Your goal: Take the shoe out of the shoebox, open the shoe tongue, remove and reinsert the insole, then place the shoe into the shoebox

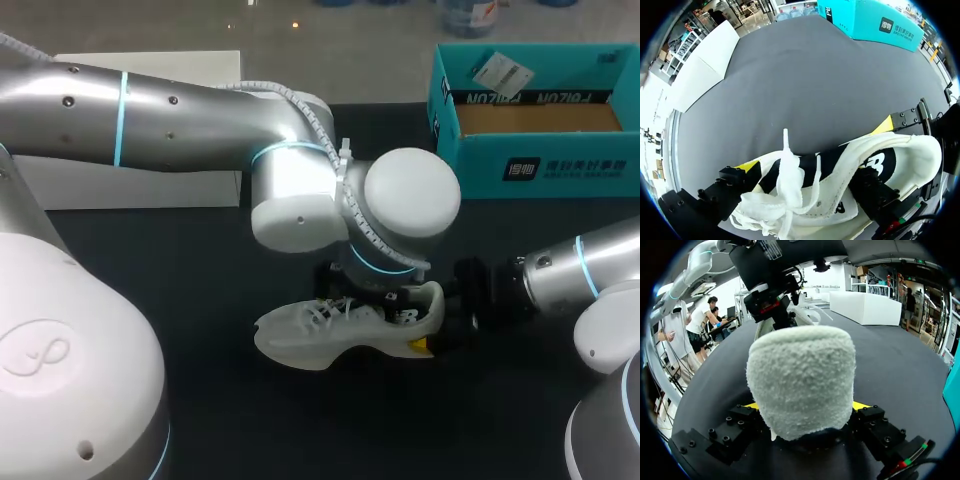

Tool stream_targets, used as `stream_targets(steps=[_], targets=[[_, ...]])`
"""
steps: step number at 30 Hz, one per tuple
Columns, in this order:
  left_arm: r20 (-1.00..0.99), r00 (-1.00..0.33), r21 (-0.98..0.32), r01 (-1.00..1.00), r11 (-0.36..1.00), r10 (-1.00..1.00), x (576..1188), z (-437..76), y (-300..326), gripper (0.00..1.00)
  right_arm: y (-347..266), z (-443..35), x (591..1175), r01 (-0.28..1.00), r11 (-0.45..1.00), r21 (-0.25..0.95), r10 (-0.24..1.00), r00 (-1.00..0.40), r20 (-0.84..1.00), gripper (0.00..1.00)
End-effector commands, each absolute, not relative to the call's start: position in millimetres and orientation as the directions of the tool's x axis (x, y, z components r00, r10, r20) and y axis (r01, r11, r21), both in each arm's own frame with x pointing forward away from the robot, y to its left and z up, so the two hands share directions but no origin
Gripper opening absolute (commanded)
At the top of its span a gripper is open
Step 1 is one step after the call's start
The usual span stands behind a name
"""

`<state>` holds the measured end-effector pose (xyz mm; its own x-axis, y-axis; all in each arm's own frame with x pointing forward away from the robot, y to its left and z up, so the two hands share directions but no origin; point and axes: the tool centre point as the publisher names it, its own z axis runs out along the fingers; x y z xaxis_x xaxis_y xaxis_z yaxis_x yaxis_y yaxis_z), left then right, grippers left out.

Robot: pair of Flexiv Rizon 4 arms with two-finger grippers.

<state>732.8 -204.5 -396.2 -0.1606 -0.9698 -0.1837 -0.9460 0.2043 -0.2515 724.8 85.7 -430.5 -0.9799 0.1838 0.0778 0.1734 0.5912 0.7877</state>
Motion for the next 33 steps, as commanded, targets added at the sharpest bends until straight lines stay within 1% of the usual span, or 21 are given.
stream_targets(steps=[1,5,16,20,24,26,29,33], targets=[[-0.182,-0.149,-0.234,-0.953,0.190,-0.972,730.4,-385.1,-201.9,1.00,89.7,-439.2,721.1,0.175,0.596,0.784,0.185,-0.980,0.078,0.00],[-0.159,-0.149,-0.211,-0.961,0.181,-0.976,726.9,-374.9,-201.1,1.00,89.7,-439.2,721.1,0.175,0.596,0.784,0.185,-0.980,0.078,0.00],[-0.146,-0.102,-0.213,-0.968,0.131,-0.984,728.1,-354.4,-196.6,1.00,89.7,-439.2,721.1,0.175,0.596,0.784,0.185,-0.980,0.078,0.00],[-0.131,-0.096,-0.212,-0.970,0.123,-0.987,728.7,-348.7,-194.7,0.96,89.7,-439.2,721.1,0.175,0.596,0.784,0.185,-0.980,0.078,0.00],[-0.114,-0.096,-0.208,-0.971,0.118,-0.989,728.0,-343.2,-194.5,0.85,89.7,-439.2,721.1,0.175,0.596,0.784,0.185,-0.980,0.078,0.00],[-0.109,-0.099,-0.204,-0.972,0.120,-0.989,726.8,-340.7,-195.3,0.78,89.7,-439.2,721.1,0.175,0.596,0.784,0.185,-0.980,0.078,0.00],[-0.105,-0.102,-0.201,-0.972,0.122,-0.989,724.7,-336.9,-196.8,0.77,89.7,-439.2,721.1,0.175,0.596,0.784,0.185,-0.980,0.078,0.00],[-0.109,-0.108,-0.198,-0.972,0.128,-0.988,723.2,-335.0,-198.2,0.70,89.7,-439.2,721.1,0.175,0.596,0.784,0.185,-0.980,0.078,0.00]])
